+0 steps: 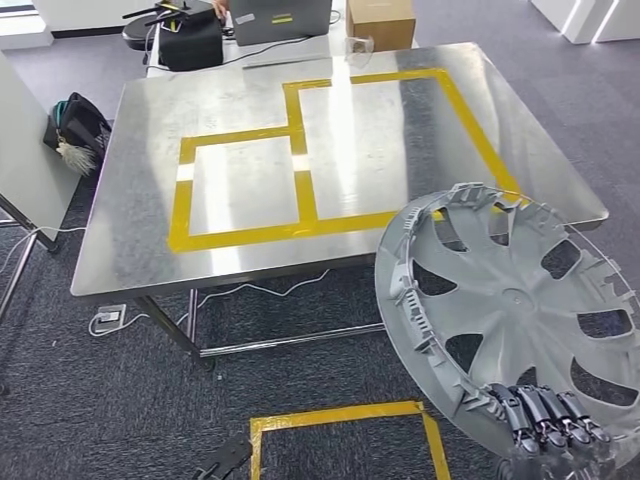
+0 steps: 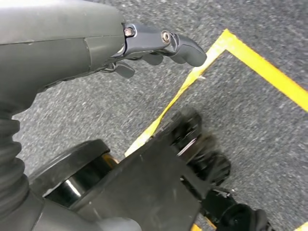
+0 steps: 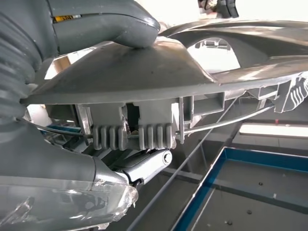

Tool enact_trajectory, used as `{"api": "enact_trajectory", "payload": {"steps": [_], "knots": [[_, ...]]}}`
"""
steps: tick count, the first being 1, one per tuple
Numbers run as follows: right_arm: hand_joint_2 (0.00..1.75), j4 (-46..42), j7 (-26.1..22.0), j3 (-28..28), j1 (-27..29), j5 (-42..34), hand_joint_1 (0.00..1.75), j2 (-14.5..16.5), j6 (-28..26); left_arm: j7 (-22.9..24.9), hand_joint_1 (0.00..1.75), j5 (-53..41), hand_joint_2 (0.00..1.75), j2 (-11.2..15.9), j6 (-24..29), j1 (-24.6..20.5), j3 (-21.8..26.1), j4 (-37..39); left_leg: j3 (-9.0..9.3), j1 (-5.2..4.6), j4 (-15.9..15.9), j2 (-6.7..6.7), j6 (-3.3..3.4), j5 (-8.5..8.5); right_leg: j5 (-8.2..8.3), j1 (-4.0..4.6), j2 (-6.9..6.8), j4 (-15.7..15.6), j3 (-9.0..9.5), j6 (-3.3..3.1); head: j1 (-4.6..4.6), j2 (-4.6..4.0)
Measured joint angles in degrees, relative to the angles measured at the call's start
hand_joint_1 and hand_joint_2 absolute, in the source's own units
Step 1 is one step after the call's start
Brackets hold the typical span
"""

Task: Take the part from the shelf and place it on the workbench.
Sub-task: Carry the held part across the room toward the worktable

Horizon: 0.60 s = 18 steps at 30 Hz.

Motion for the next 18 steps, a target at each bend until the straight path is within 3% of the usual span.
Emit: {"api": "enact_trajectory", "payload": {"steps": [2, 6, 9, 10, 11, 12, 14, 15, 16, 18], "knots": [[1.75, 0.0, 0.0, 0.0, 0.0, 0.0, 1.75, 0.0, 0.0, 0.0, 0.0, 0.0, 1.75, 0.0, 0.0, -0.1, 0.1, 0.0, 1.47, -0.25, -3.4, 0.0, 0.17, 0.36, -0.32, 0.09, 0.11, -0.1, 0.03, 0.52, 0.03, 0.0], [1.75, 0.1, 0.0, 0.0, 0.1, 0.0, 1.75, 0.0, 0.0, 0.0, 0.0, 0.0, 1.75, -0.1, 0.0, -0.2, 0.4, 0.0, 2.31, 0.12, -4.4, 0.01, 0.73, -0.02, -1.58, 0.03, -0.17, 1.1, -0.65, 1.78, 0.23, 0.0], [1.75, 0.2, 0.0, 0.0, 0.1, 0.0, 1.75, -0.1, 0.0, 0.0, 0.0, -0.1, 1.75, -0.1, 0.0, -0.2, 0.5, 0.0, 3.07, 0.22, -4.6, 0.08, 1.29, -0.51, -6.06, -0.07, -0.64, 11.2, -5.87, 2.39, 0.51, 0.0], [1.75, 0.2, 0.0, 0.0, 0.1, 0.0, 1.75, -0.1, 0.0, 0.0, 0.0, -0.1, 1.75, -0.1, 0.0, -0.1, 0.5, 0.0, 3.3, 0.21, -4.6, 0.1, 1.33, -0.73, -6.88, -0.13, -0.68, 14.3, -7.78, 2.53, 0.49, 0.0], [1.75, 0.3, 0.0, 0.0, 0.1, 0.0, 1.75, -0.1, 0.0, 0.0, 0.0, -0.1, 1.75, -0.1, 0.0, -0.1, 0.5, 0.0, 3.58, 0.21, -4.6, 0.1, 1.31, -0.97, -6.54, -0.17, -0.7, 15.6, -8.82, 2.64, 0.51, 0.0], [1.75, 0.3, -0.1, 0.0, 0.1, 0.0, 1.75, -0.1, 0.0, 0.0, 0.0, -0.1, 1.75, -0.1, 0.0, -0.1, 0.5, 0.0, 3.98, 0.23, -4.6, 0.07, 1.24, -1.25, -5.01, -0.24, -0.74, 14.6, -8.79, 2.72, 0.51, 0.0], [1.75, 0.4, -0.1, -0.1, 0.1, 0.0, 1.75, -0.2, 0.0, 0.0, 0.0, -0.2, 1.75, -0.1, 0.0, 0.0, 0.5, 0.0, 4.94, 0.31, -4.6, -0.02, 0.87, -1.95, -0.28, -0.39, -0.91, 7.7, -6.08, 2.84, 0.52, 0.0], [1.75, 0.4, -0.1, 0.0, 0.1, 0.0, 1.75, -0.2, 0.0, 0.0, 0.0, -0.2, 1.75, -0.1, 0.0, -0.1, 0.5, 0.0, 5.32, 0.23, -4.5, -0.07, 0.56, -2.32, 1.28, -0.41, -0.99, 4.1, -4.38, 2.8, 0.56, 0.0], [1.75, 0.5, -0.2, 0.0, 0.0, 0.0, 1.75, -0.2, 0.0, 0.0, 0.0, -0.2, 1.75, 0.0, 0.0, -0.1, 0.5, 0.0, 5.54, 0.13, -4.4, -0.1, 0.25, -2.56, 2.08, -0.4, -1.02, 1.7, -3.21, 2.6, 0.52, 0.0], [1.75, 0.5, -0.2, -0.1, 0.0, 0.0, 1.75, -0.2, 0.0, 0.0, 0.0, -0.2, 1.75, 0.0, 0.0, -0.2, 0.6, 0.0, 5.63, -0.07, -4.3, -0.1, -0.21, -2.74, 1.91, -0.24, -0.88, 0.4, -2.49, 1.95, 0.31, 0.0]]}}
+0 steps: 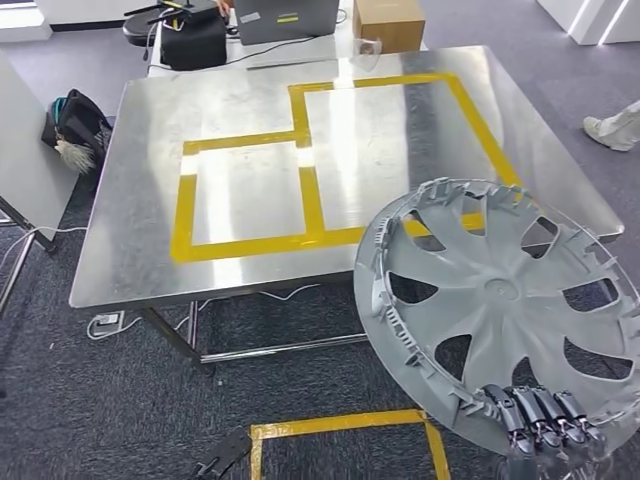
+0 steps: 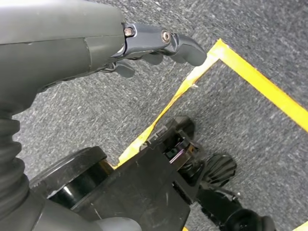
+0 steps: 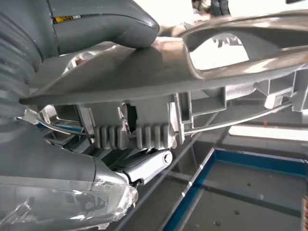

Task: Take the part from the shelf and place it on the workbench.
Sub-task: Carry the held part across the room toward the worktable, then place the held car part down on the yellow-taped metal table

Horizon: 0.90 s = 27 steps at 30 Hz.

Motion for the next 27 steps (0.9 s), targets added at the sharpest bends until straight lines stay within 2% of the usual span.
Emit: {"api": "enact_trajectory", "payload": {"steps": [2, 4, 5, 7, 8, 9, 10, 12, 13, 15, 18, 19, 20, 22, 23, 24, 25, 27], "knots": [[1.75, 0.0, -0.1, 0.0, 0.1, 0.0, 1.75, 0.0, 0.0, 0.0, 0.0, -0.1, 1.75, 0.0, 0.0, -0.1, 0.0, 0.0, 0.11, 0.09, 0.1, 0.06, -0.39, -0.36, -0.16, -0.03, 0.12, 0.0, 0.1, -0.75, -0.21, 0.0], [1.75, 0.0, -0.1, 0.0, 0.2, 0.0, 1.75, 0.0, 0.0, 0.0, 0.0, -0.2, 1.75, 0.0, 0.0, -0.2, 0.0, 0.0, -1.33, 0.16, 3.2, 0.09, -0.91, -2.18, -0.43, -0.2, 0.05, -0.2, 0.57, -1.5, -0.49, 0.0], [1.75, 0.0, -0.1, -0.1, 0.1, 0.0, 1.75, 0.0, 0.0, 0.0, 0.0, -0.2, 1.75, 0.0, 0.0, -0.2, 0.0, 0.0, -3.14, 0.19, 6.6, 0.09, -1.12, -3.66, -0.59, -0.22, 0.01, -0.3, 0.75, -1.79, -0.62, 0.0], [1.75, 0.0, -0.1, -0.1, 0.1, 0.0, 1.75, 0.0, 0.0, 0.0, 0.0, -0.2, 1.75, 0.0, 0.0, -0.1, 0.0, 0.0, -7.87, 0.25, 14.5, 0.1, -1.31, -6.2, -0.91, -0.19, 0.07, -0.3, 0.98, -2.19, -0.76, 0.0], [1.75, 0.0, -0.2, -0.1, 0.1, 0.0, 1.75, 0.0, 0.0, 0.0, 0.0, -0.2, 1.75, 0.0, 0.0, 0.0, 0.0, 0.0, -9.51, 0.25, 16.7, 0.1, -1.28, -6.13, -1.09, -0.17, 0.19, -0.3, 1.17, -2.28, -0.79, 0.0], [1.75, 0.0, -0.2, -0.1, 0.1, 0.0, 1.75, 0.0, 0.0, 0.0, 0.0, -0.2, 1.75, 0.0, 0.0, 0.1, 0.1, 0.0, -10.16, 0.23, 16.8, 0.1, -1.18, -4.89, -1.3, -0.16, 0.33, -0.3, 1.47, -2.29, -0.8, 0.0], [1.75, 0.0, -0.2, -0.1, 0.1, 0.0, 1.75, 0.0, 0.0, 0.0, 0.0, -0.2, 1.75, 0.0, 0.0, 0.1, 0.1, 0.0, -9.69, 0.22, 14.6, 0.1, -0.99, -2.62, -1.56, -0.15, 0.45, -0.3, 1.88, -2.23, -0.8, 0.0], [1.75, 0.0, -0.2, -0.1, 0.1, 0.0, 1.75, 0.0, 0.0, 0.0, 0.0, -0.2, 1.75, 0.0, 0.0, 0.1, 0.2, 0.0, -6.95, 0.12, 7.3, 0.09, -0.49, 2.18, -2.21, -0.04, 0.58, -0.2, 2.51, -1.9, -0.83, 0.0], [1.75, 0.0, -0.2, -0.1, 0.1, 0.0, 1.75, 0.0, 0.0, 0.0, 0.0, -0.2, 1.75, 0.0, 0.0, 0.0, 0.2, 0.0, -5.62, 0.07, 4.1, 0.1, -0.32, 3.28, -2.54, 0.08, 0.64, -0.2, 2.72, -1.64, -0.83, 0.0], [1.75, 0.0, -0.2, -0.1, 0.1, 0.0, 1.75, 0.0, 0.0, 0.0, 0.0, -0.2, 1.75, 0.0, 0.0, 0.0, 0.3, 0.0, -4.47, -0.04, 1.3, 0.08, -0.09, 3.21, -2.94, 0.26, 0.7, -0.4, 2.63, -1.03, -0.84, 0.0], [1.75, 0.0, -0.2, -0.2, 0.1, 0.0, 1.75, 0.0, 0.0, 0.0, 0.0, -0.2, 1.75, 0.0, 0.0, 0.0, 0.3, 0.0, -3.9, 0.2, 0.6, 0.02, 0.64, 2.77, -3.7, 0.22, 0.45, 0.0, 2.71, 0.0, -0.68, 0.0], [1.75, 0.0, -0.2, -0.2, 0.1, 0.0, 1.75, 0.0, 0.0, 0.0, 0.0, -0.2, 1.75, -0.1, 0.0, 0.0, 0.3, 0.0, -3.63, 0.33, 0.4, 0.02, 0.96, 2.68, -4.72, 0.21, 0.32, 1.8, 1.96, 0.28, -0.5, 0.0], [1.75, 0.0, -0.2, -0.2, 0.1, 0.0, 1.75, 0.0, 0.0, 0.0, 0.0, -0.2, 1.75, -0.1, 0.0, -0.1, 0.3, 0.0, -3.38, 0.38, 0.4, 0.03, 1.24, 2.53, -6.17, 0.17, 0.22, 4.8, 0.47, 0.48, -0.4, 0.0], [1.75, 0.0, -0.2, -0.2, 0.1, 0.0, 1.75, 0.0, 0.0, 0.0, 0.0, -0.2, 1.75, -0.1, 0.0, 0.0, 0.3, 0.0, -2.96, 0.35, 0.4, 0.09, 1.55, 2.06, -9.2, 0.11, 0.16, 12.5, -3.96, 0.75, -0.3, 0.0], [1.75, 0.0, -0.3, -0.2, 0.1, 0.0, 1.75, 0.0, 0.0, 0.0, 0.0, -0.2, 1.75, -0.1, 0.0, 0.0, 0.3, 0.0, -2.66, 0.34, 0.4, 0.1, 1.59, 1.79, -9.55, 0.09, 0.15, 15.0, -5.67, 0.85, -0.32, 0.0], [1.75, 0.0, -0.3, -0.2, 0.2, 0.0, 1.75, 0.0, 0.0, 0.0, 0.0, -0.2, 1.75, 0.0, 0.1, 0.1, 0.4, 0.0, -2.27, 0.35, 0.4, 0.07, 1.55, 1.48, -8.68, 0.05, 0.14, 15.5, -6.45, 0.91, -0.28, 0.0], [1.75, 0.0, -0.3, -0.3, 0.3, 0.0, 1.75, 0.0, 0.0, -0.1, 0.0, -0.1, 1.75, -0.1, 0.1, 0.1, 0.4, 0.0, -1.78, 0.37, 0.4, 0.02, 1.48, 1.14, -6.67, -0.01, 0.12, 13.7, -6.07, 0.95, -0.31, 0.0], [1.75, 0.0, -0.3, -0.3, 0.4, 0.0, 1.75, 0.0, 0.0, -0.4, 0.0, 0.1, 1.75, -0.1, 0.1, 0.1, 0.5, 0.0, -0.71, 0.33, 0.4, -0.1, 1.07, 0.35, -1.79, -0.11, -0.04, 6.3, -3.15, 1.01, -0.28, 0.0]]}}
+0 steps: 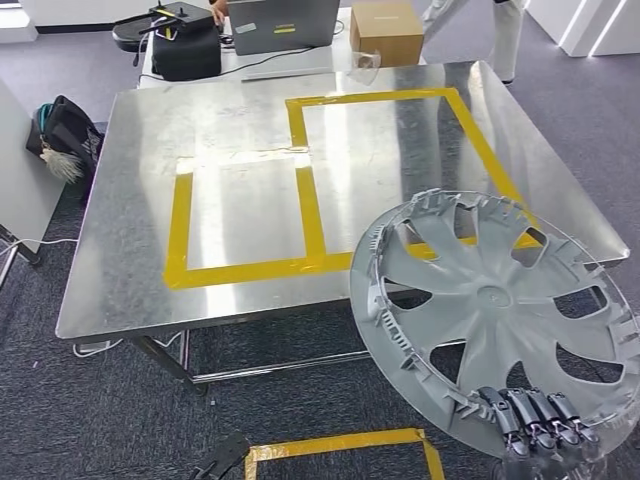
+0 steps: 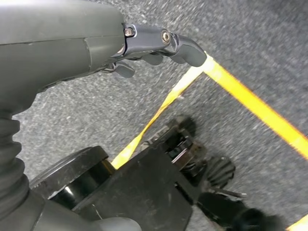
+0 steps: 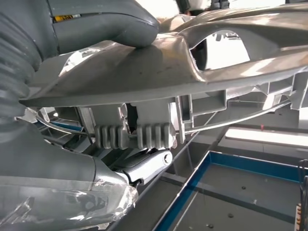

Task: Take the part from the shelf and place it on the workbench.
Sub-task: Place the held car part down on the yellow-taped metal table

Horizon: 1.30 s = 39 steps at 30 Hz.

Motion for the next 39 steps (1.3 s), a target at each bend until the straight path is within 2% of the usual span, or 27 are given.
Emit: {"api": "enact_trajectory", "payload": {"steps": [1, 2, 5, 7, 8, 10, 11, 12, 13, 15, 16, 17, 18, 20, 22, 24, 26, 27, 28, 30, 31, 32, 33, 36, 37, 38, 39], "knots": [[1.75, 0.0, 0.0, 0.0, 0.0, 0.0, 1.75, 0.0, 0.0, -0.3, 0.0, 0.2, 1.75, 0.0, 0.0, 0.0, 0.1, 0.0, 0.33, -0.11, 0.1, -0.08, -0.29, -0.36, 1.4, -0.03, -0.05, -3.1, 1.41, -0.17, 0.03, 0.0], [1.75, 0.0, 0.0, 0.0, 0.1, 0.0, 1.75, 0.0, 0.0, -0.7, 0.0, 0.5, 1.75, 0.0, 0.0, -0.1, 0.2, 0.0, 0.49, -0.24, 0.2, -0.14, -0.58, -0.58, 2.02, -0.01, -0.07, -5.0, 2.27, -0.41, 0.03, 0.0], [1.75, 0.0, 0.4, -0.2, 0.5, 0.0, 1.75, 0.0, 0.0, -2.0, 0.0, 1.4, 1.75, 0.0, -0.1, -0.4, 0.9, 0.0, 0.57, -0.28, 0.1, -0.19, -1.25, -0.91, 1.65, 0.09, 0.08, -5.7, 2.6, -1.58, -0.22, 0.01], [1.75, 0.0, 0.5, -0.3, 0.6, 0.0, 1.75, 0.0, 0.0, -2.7, 0.0, 2.0, 1.75, -0.2, -0.3, -0.8, 1.4, -0.1, -0.12, -0.19, 1.9, -0.15, -1.81, -2.1, 1.4, -0.06, 0.04, -5.9, 2.98, -2.34, -0.46, 0.01], [1.75, 0.0, 0.6, -0.3, 0.6, 0.0, 1.75, 0.0, 0.0, -3.2, 0.0, 2.5, 1.75, -0.3, -0.4, -1.0, 1.6, -0.1, -1.42, -0.14, 4.5, -0.14, -2.08, -3.35, 1.25, -0.15, -0.01, -6.0, 3.19, -2.67, -0.62, 0.01], [1.75, 0.0, 0.8, -0.3, 0.6, 0.0, 1.75, 0.0, 0.0, -4.2, 0.0, 3.9, 1.75, -0.5, -1.0, -1.3, 2.4, -0.2, -5.87, -0.06, 12.2, -0.12, -2.38, -6.14, 0.91, -0.15, 0.0, -6.0, 3.43, -3.14, -0.85, 0.0], [1.75, 0.0, 0.8, -0.3, 0.6, 0.0, 1.75, 0.0, 0.0, -4.9, 0.0, 4.6, 1.75, -0.6, -1.3, -1.4, 2.9, -0.2, -7.9, -0.03, 15.3, -0.12, -2.43, -6.7, 0.75, -0.14, 0.1, -6.0, 3.58, -3.25, -0.84, 0.0], [1.75, 0.0, 0.9, -0.3, 0.6, 0.0, 1.75, 0.0, 0.0, -5.5, 0.0, 5.3, 1.75, -0.6, -1.7, -1.4, 3.4, -0.3, -9.11, -0.02, 16.6, -0.12, -2.42, -6.15, 0.55, -0.14, 0.23, -6.0, 3.81, -3.29, -0.86, 0.0], [1.75, 0.1, 1.0, -0.3, 0.7, 0.0, 1.75, 0.0, 0.0, -6.1, 0.0, 5.9, 1.75, -0.7, -1.9, -1.6, 3.8, -0.4, -9.21, -0.02, 15.6, -0.12, -2.34, -4.48, 0.32, -0.15, 0.37, -6.0, 4.14, -3.23, -0.87, 0.0], [1.75, 0.1, 1.2, -0.3, 0.8, 0.0, 1.75, 0.0, 0.0, -7.3, 0.0, 7.0, 1.75, -1.0, -2.5, -2.1, 4.7, -0.7, -6.89, -0.03, 9.0, -0.09, -2.04, 0.41, -0.27, -0.15, 0.5, -6.0, 4.86, -2.91, -0.87, 0.0], [1.75, 0.1, 1.4, -0.3, 0.8, 0.0, 1.75, 0.0, 0.0, -7.7, 0.0, 7.4, 1.75, -1.1, -2.7, -2.4, 5.1, -0.8, -5.39, -0.07, 5.4, -0.09, -1.89, 1.9, -0.6, -0.04, 0.55, -5.9, 5.16, -2.63, -0.85, 0.0], [1.75, 0.1, 1.5, -0.3, 0.7, 0.0, 1.75, 0.0, 0.0, -8.0, 0.0, 7.7, 1.75, -1.3, -2.9, -2.8, 5.4, -1.0, -4.33, -0.11, 2.8, -0.1, -1.76, 2.61, -0.84, 0.06, 0.56, -6.0, 5.27, -2.31, -0.79, 0.0], [1.75, 0.1, 1.6, -0.3, 0.7, 0.0, 1.75, 0.0, 0.0, -8.3, 0.0, 8.0, 1.75, -1.4, -3.0, -3.0, 5.7, -1.1, -3.83, -0.18, 1.6, -0.11, -1.64, 2.49, -0.97, 0.14, 0.57, -6.1, 5.26, -2.0, -0.73, 0.0], [1.75, 0.1, 1.7, -0.3, 0.7, 0.0, 1.75, 0.0, 0.0, -8.9, 0.0, 8.5, 1.75, -1.6, -3.2, -3.2, 6.3, -1.3, -3.64, -0.18, 1.0, -0.16, -1.2, 2.08, -1.08, 0.16, 0.56, -6.5, 5.38, -1.37, -0.59, 0.0], [1.75, 0.1, 1.8, -0.2, 0.7, 0.0, 1.75, 0.0, 0.0, -9.7, 0.0, 9.1, 1.75, -1.9, -3.3, -3.4, 6.8, -1.7, -3.28, 0.01, 0.6, -0.19, -0.57, 1.98, -1.92, 0.12, 0.38, -5.4, 4.91, -0.77, -0.34, 0.0], [1.75, 0.1, 1.9, -0.2, 0.6, 0.0, 1.75, 0.0, 0.0, -10.6, 0.0, 9.6, 1.75, -2.1, -3.6, -3.7, 7.2, -2.1, -2.81, 0.11, 0.5, -0.2, -0.01, 1.7, -4.53, 0.12, 0.21, 0.4, 1.95, -0.42, -0.02, 0.0], [1.75, 0.1, 2.1, -0.2, 0.5, 0.0, 1.75, -0.1, 0.0, -11.2, 0.0, 10.2, 1.75, -2.3, -3.9, -3.9, 7.4, -2.3, -2.3, 0.04, 0.5, -0.19, 0.31, 1.22, -6.78, 0.12, 0.19, 7.7, -2.39, -0.25, 0.11, 0.0], [1.75, 0.1, 2.2, -0.2, 0.5, 0.0, 1.75, -0.1, 0.0, -11.3, 0.0, 10.4, 1.75, -2.4, -4.0, -3.9, 7.6, -2.4, -1.93, 0.02, 0.5, -0.2, 0.35, 0.93, -6.51, 0.12, 0.18, 9.4, -3.72, -0.2, 0.12, 0.0], [1.75, 0.1, 2.4, -0.2, 0.6, 0.0, 1.75, -0.1, 0.0, -11.3, 0.0, 10.7, 1.75, -2.5, -4.1, -3.9, 7.7, -2.5, -1.46, 0.03, 0.5, -0.23, 0.33, 0.61, -5.05, 0.1, 0.17, 8.9, -4.0, -0.18, 0.13, 0.0], [1.75, 0.1, 2.7, -0.2, 0.6, 0.0, 1.75, -0.1, 0.0, -11.2, 0.0, 11.4, 1.75, -2.5, -4.1, -3.9, 8.1, -2.6, -0.3, 0.1, 0.5, -0.32, 0.08, -0.17, -0.15, -0.01, 0.06, 2.4, -1.81, -0.15, 0.14, 0.0], [1.75, 0.1, 2.8, -0.2, 0.6, 0.0, 1.75, -0.1, 0.0, -11.0, 0.0, 11.7, 1.75, -2.5, -4.1, -3.9, 8.3, -2.6, 0.13, 0.01, 0.6, -0.39, -0.2, -0.59, 1.55, -0.02, 0.03, -1.1, -0.19, -0.16, 0.19, 0.0], [1.75, 0.0, 3.0, -0.2, 0.6, 0.0, 1.75, -0.2, 0.0, -10.8, 0.0, 12.1, 1.75, -2.5, -4.1, -3.9, 8.4, -2.6, 0.37, -0.08, 0.6, -0.43, -0.51, -0.87, 2.43, -0.01, 0.04, -3.7, 0.99, -0.36, 0.2, 0.01], [1.75, 0.0, 3.1, -0.3, 0.7, 0.0, 1.75, -0.2, 0.0, -10.7, 0.0, 12.4, 1.75, -2.4, -4.1, -3.9, 8.6, -2.6, 0.45, -0.18, 0.6, -0.46, -0.81, -1.01, 2.47, 0.05, 0.09, -4.9, 1.62, -0.61, 0.15, 0.01], [1.75, -0.1, 3.3, -0.3, 1.1, 0.0, 1.75, -0.2, 0.0, -10.3, 0.0, 13.4, 1.75, -2.3, -4.0, -3.9, 9.2, -2.6, 0.48, -0.2, 0.4, -0.43, -1.51, -1.18, 2.04, 0.13, 0.27, -5.4, 1.9, -1.74, -0.1, 0.01], [1.75, -0.1, 3.3, -0.4, 1.2, 0.0, 1.75, -0.2, 0.0, -10.0, 0.0, 13.8, 1.75, -2.3, -3.9, -3.9, 9.5, -2.6, 0.5, -0.21, 0.5, -0.39, -1.49, -0.92, 1.98, 0.1, 0.26, -5.5, 2.04, -1.97, -0.28, 0.01], [1.75, -0.1, 3.4, -0.4, 1.3, 0.0, 1.75, -0.2, 0.0, -9.6, 0.0, 14.3, 1.75, -2.3, -3.7, -3.9, 9.8, -2.6, 0.52, -0.27, 0.6, -0.38, -1.04, -0.82, 1.94, 0.05, 0.26, -5.6, 2.19, -2.09, -0.36, 0.01], [1.75, -0.1, 3.5, -0.5, 1.3, 0.0, 1.75, -0.2, 0.0, -9.1, 0.0, 14.7, 1.75, -2.2, -3.4, -3.9, 10.1, -2.6, 0.54, -0.34, 0.6, -0.36, -0.15, -0.64, 1.9, 0.09, 0.28, -5.6, 2.27, -2.12, -0.51, 0.01]]}}
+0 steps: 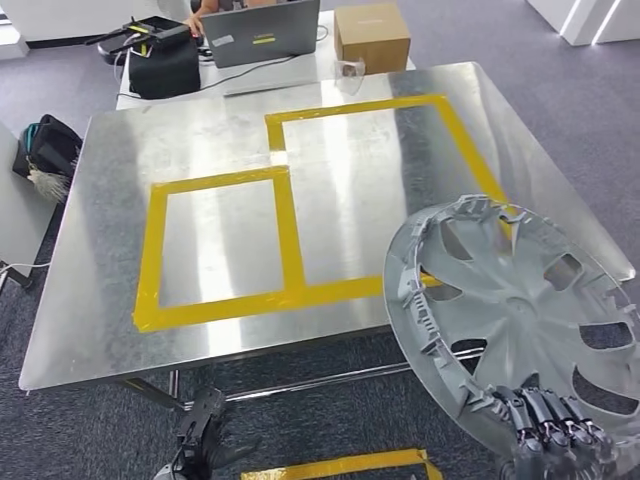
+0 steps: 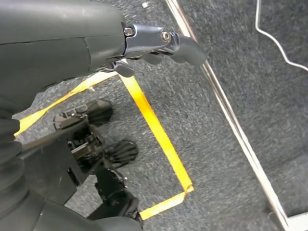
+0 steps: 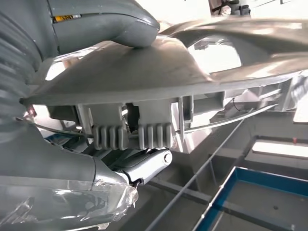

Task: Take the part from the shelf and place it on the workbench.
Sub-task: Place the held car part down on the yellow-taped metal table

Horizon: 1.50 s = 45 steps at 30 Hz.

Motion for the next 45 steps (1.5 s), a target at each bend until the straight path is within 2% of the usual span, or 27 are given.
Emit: {"api": "enact_trajectory", "payload": {"steps": [2, 3, 4, 5, 6, 9, 10, 11, 19, 25, 27, 29, 31, 32, 33, 34, 35, 36, 37, 38, 39, 41, 42, 44, 45], "knots": [[1.75, -0.1, 0.4, -0.2, 0.1, 0.0, 1.75, 0.0, 0.0, 1.2, 0.0, 0.6, 1.75, 0.2, 0.9, 0.0, 0.6, 0.0, 0.18, -0.12, -0.4, -0.02, 1.91, 0.04, -0.04, 0.13, 0.12, 0.0, -0.05, 0.04, -0.1, -0.01], [1.75, -0.2, 0.6, -0.3, 0.2, 0.0, 1.75, 0.0, 0.0, 1.8, 0.0, 0.8, 1.75, 0.3, 1.5, 0.0, 0.9, 0.0, 0.26, -0.12, -0.6, -0.02, 2.36, 0.0, -0.07, 0.2, 0.16, 0.0, -0.09, 0.0, -0.12, -0.01], [1.75, -0.3, 0.9, -0.4, 0.3, 0.0, 1.75, 0.0, 0.0, 2.5, 0.0, 1.1, 1.75, 0.3, 2.0, -0.1, 1.2, 0.0, 0.31, -0.11, -0.7, -0.01, 2.4, -0.08, -0.1, 0.26, 0.18, 0.0, -0.11, -0.05, -0.09, -0.01], [1.75, -0.4, 1.1, -0.5, 0.4, 0.0, 1.75, 0.0, 0.0, 3.2, 0.0, 1.4, 1.75, 0.3, 2.7, -0.1, 1.4, 0.0, 0.35, -0.07, -0.8, -0.01, 2.13, -0.09, -0.14, 0.33, 0.17, 0.0, -0.1, -0.11, -0.1, -0.01], [1.75, -0.5, 1.4, -0.7, 0.6, 0.0, 1.75, 0.0, 0.0, 4.0, 0.0, 1.7, 1.75, 0.3, 3.2, -0.1, 1.7, 0.0, 0.39, -0.01, -1.0, -0.01, 1.51, -0.1, -0.17, 0.38, 0.16, 0.0, -0.11, -0.16, -0.08, -0.01], [1.75, -0.8, 2.6, -1.1, 1.1, 0.0, 1.75, 0.0, 0.0, 5.6, 0.0, 3.1, 1.75, 0.4, 4.5, 0.1, 2.8, 0.0, 0.54, 0.26, -1.5, -0.01, -1.21, -0.11, -0.17, 0.47, 0.12, 0.0, -0.12, -0.22, -0.05, -0.01], [1.75, -0.9, 3.1, -1.3, 1.3, 0.0, 1.75, 0.0, 0.0, 5.8, 0.0, 3.4, 1.75, 0.4, 4.8, 0.1, 3.2, 0.0, 0.55, 0.29, -1.5, -0.01, -1.63, -0.11, -0.16, 0.47, 0.1, 0.0, -0.1, -0.23, -0.06, -0.01], [1.75, -0.9, 3.6, -1.4, 1.4, 0.0, 1.75, 0.0, 0.0, 6.0, 0.0, 3.7, 1.75, 0.5, 5.0, 0.2, 3.5, 0.0, 0.55, 0.3, -1.6, -0.01, -1.75, -0.11, -0.15, 0.45, 0.09, 0.0, -0.06, -0.24, -0.04, -0.01], [1.75, -0.8, 6.0, -1.7, 3.0, 0.0, 1.75, 0.0, 0.0, 6.6, 0.0, 3.1, 1.75, 1.0, 5.5, 0.6, 5.2, 0.0, 0.68, 0.04, -1.5, -0.01, -1.57, -0.08, 0.18, 0.15, 0.05, -0.4, 0.21, 0.04, -0.04, -0.01], [1.75, -0.7, 7.0, -1.7, 3.1, 0.0, 1.75, -0.1, 0.0, 6.5, 0.0, 2.5, 1.75, 1.3, 5.3, 0.6, 5.5, 0.0, 0.53, -0.41, -1.4, 0.0, -0.36, -0.08, 0.62, -0.3, 0.08, -1.0, 0.42, 0.82, -0.09, -0.01], [1.75, -0.7, 7.7, -1.7, 3.2, 0.0, 1.75, -0.2, 0.0, 6.4, 0.0, 2.2, 1.75, 1.3, 5.3, 0.5, 5.5, 0.0, 0.98, -0.1, -2.4, 0.08, 0.13, 0.54, 0.49, -0.23, 0.01, -1.0, 0.31, 1.22, -0.04, -0.01], [1.75, -0.7, 7.9, -1.7, 3.3, 0.0, 1.75, -0.4, 0.0, 6.3, 0.0, 2.1, 1.75, 1.2, 5.2, 0.5, 5.5, 0.0, 1.55, 0.36, -3.3, 0.19, 0.42, 1.05, -1.48, -0.14, -0.08, 2.4, -1.32, 1.58, 0.22, -0.01], [1.75, -0.6, 7.9, -1.6, 3.4, 0.0, 1.75, -0.6, 0.0, 6.3, 0.0, 2.1, 1.75, 1.2, 5.2, 0.6, 5.5, 0.0, 1.68, 0.43, -3.3, 0.3, 0.51, 1.02, -4.7, -0.24, -0.12, 9.5, -4.79, 1.99, 0.44, -0.01], [1.75, -0.5, 8.0, -1.6, 3.4, 0.0, 1.75, -0.7, 0.0, 6.3, 0.0, 2.1, 1.75, 1.2, 5.2, 0.7, 5.5, 0.0, 1.75, 0.48, -3.3, 0.35, 0.46, 0.94, -5.56, -0.36, -0.13, 12.6, -6.41, 2.23, 0.45, -0.01], [1.75, -0.4, 8.0, -1.7, 3.4, 0.0, 1.75, -0.8, 0.0, 6.3, 0.0, 2.1, 1.75, 1.2, 5.1, 0.8, 5.5, 0.0, 1.88, 0.58, -3.3, 0.38, 0.33, 0.81, -5.39, -0.48, -0.14, 13.9, -7.19, 2.47, 0.45, -0.01], [1.75, -0.4, 8.0, -1.7, 3.5, 0.0, 1.75, -0.9, 0.0, 6.3, 0.0, 2.1, 1.75, 1.2, 5.1, 0.8, 5.5, 0.0, 2.1, 0.76, -3.2, 0.34, 0.08, 0.6, -3.96, -0.64, -0.18, 12.6, -6.68, 2.73, 0.45, -0.01], [1.75, -0.3, 8.0, -1.7, 3.5, 0.0, 1.75, -0.9, 0.0, 6.3, 0.0, 2.1, 1.75, 1.2, 5.1, 0.9, 5.5, 0.0, 2.39, 1.01, -3.1, 0.26, -0.29, 0.29, -1.78, -0.88, -0.25, 9.4, -5.21, 3.08, 0.45, -0.01], [1.75, -0.3, 8.0, -1.7, 3.5, 0.0, 1.75, -1.0, 0.0, 6.3, 0.0, 2.1, 1.75, 1.3, 5.1, 0.9, 5.5, 0.0, 2.62, 1.19, -2.9, 0.17, -0.76, -0.09, -0.21, -1.04, -0.27, 5.6, -3.28, 3.55, 0.5, -0.01], [1.75, -0.2, 8.0, -1.6, 3.4, 0.0, 1.75, -1.1, 0.0, 6.3, 0.0, 2.1, 1.75, 1.3, 5.1, 0.8, 5.5, 0.0, 2.71, 1.25, -2.5, 0.07, -1.26, -0.54, 0.81, -1.18, -0.19, 2.2, -1.45, 3.66, 0.7, -0.01], [1.75, -0.2, 8.0, -1.6, 3.4, 0.0, 1.75, -1.1, 0.0, 6.3, 0.0, 2.1, 1.75, 1.4, 5.1, 0.8, 5.5, 0.0, 2.67, 1.21, -2.2, 0.02, -1.64, -0.86, 0.96, -1.25, -0.08, 0.4, -0.41, 3.42, 0.77, -0.01], [1.75, -0.1, 8.0, -1.6, 3.4, 0.0, 1.75, -1.2, 0.0, 6.3, 0.0, 2.1, 1.75, 1.4, 5.1, 0.8, 5.5, 0.0, 2.59, 1.1, -2.0, -0.01, -1.94, -1.02, 0.5, -1.17, 0.08, -0.2, -0.02, 2.92, 0.64, -0.01], [1.75, -0.1, 8.0, -1.7, 3.5, 0.0, 1.75, -1.2, 0.0, 6.3, 0.0, 2.1, 1.75, 1.4, 5.2, 0.8, 5.5, 0.0, 2.58, 1.13, -2.0, -0.02, -2.23, -1.13, 0.27, -1.01, 0.2, 0.0, -0.08, 1.44, 0.24, 0.0], [1.75, -0.1, 8.0, -1.6, 3.5, 0.0, 1.75, -1.2, 0.0, 6.3, 0.0, 2.0, 1.75, 1.4, 5.2, 0.7, 5.5, 0.0, 2.48, 1.19, -1.7, 0.02, -2.38, -1.44, 0.17, -0.93, 0.19, 0.1, -0.07, 0.95, 0.05, 0.0], [1.75, -0.1, 8.0, -1.6, 3.6, 0.0, 1.75, -1.2, 0.0, 6.3, 0.0, 2.0, 1.75, 1.4, 5.2, 0.6, 5.5, 0.0, 0.61, 1.19, 2.1, 0.13, -2.61, -3.52, 0.02, -0.92, 0.05, 0.0, 0.04, 0.16, -0.1, 0.0], [1.75, -0.1, 8.0, -1.6, 3.6, 0.0, 1.75, -1.2, 0.0, 6.3, 0.0, 2.0, 1.75, 1.4, 5.2, 0.6, 5.5, 0.0, -1.37, 1.13, 5.7, 0.17, -2.62, -5.12, -0.06, -0.87, -0.13, 0.0, 0.07, -0.09, -0.17, -0.01]]}}
